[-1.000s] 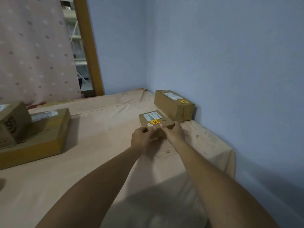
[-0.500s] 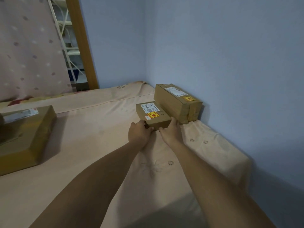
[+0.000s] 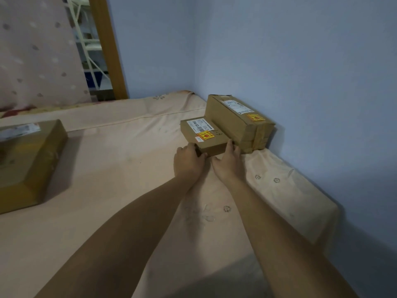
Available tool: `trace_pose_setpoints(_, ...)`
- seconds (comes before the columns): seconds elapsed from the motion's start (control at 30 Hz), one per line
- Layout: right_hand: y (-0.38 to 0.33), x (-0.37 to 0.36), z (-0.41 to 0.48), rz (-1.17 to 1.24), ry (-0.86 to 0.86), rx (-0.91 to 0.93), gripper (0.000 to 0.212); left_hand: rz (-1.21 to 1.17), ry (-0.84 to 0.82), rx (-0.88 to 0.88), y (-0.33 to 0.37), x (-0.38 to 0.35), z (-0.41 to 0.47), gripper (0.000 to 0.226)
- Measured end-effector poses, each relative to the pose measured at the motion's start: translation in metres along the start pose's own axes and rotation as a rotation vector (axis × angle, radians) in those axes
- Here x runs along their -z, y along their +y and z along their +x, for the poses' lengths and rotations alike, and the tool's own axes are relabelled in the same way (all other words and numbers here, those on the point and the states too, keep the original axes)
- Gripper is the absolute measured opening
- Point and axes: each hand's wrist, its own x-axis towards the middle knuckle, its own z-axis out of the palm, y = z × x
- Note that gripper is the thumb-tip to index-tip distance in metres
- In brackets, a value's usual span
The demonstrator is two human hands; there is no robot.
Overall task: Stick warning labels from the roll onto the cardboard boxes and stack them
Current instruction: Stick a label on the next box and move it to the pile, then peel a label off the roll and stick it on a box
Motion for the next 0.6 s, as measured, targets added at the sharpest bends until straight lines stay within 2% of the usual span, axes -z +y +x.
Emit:
trace_pose_setpoints(0.27, -0.007, 0.013, -0.01, 0.123, -0.078, -0.044, 0.082, 0.004, -0.094, 0.017, 0.0, 0.017, -0.009, 0.032)
trace_pose_setpoints(0.47, -0.021, 0.03, -0.031, 0.084, -0.178, -0.036, 0.063, -0.031, -0.132, 0.103, -0.008, 0.057, -0.021, 0.044)
trace_pose_setpoints(0.6, -0.05, 0.045, -0.048, 0.035, -0.204, 0.086, 0.048, -0.009, -0.117, 0.141, -0.013, 0.102, -0.03, 0.046)
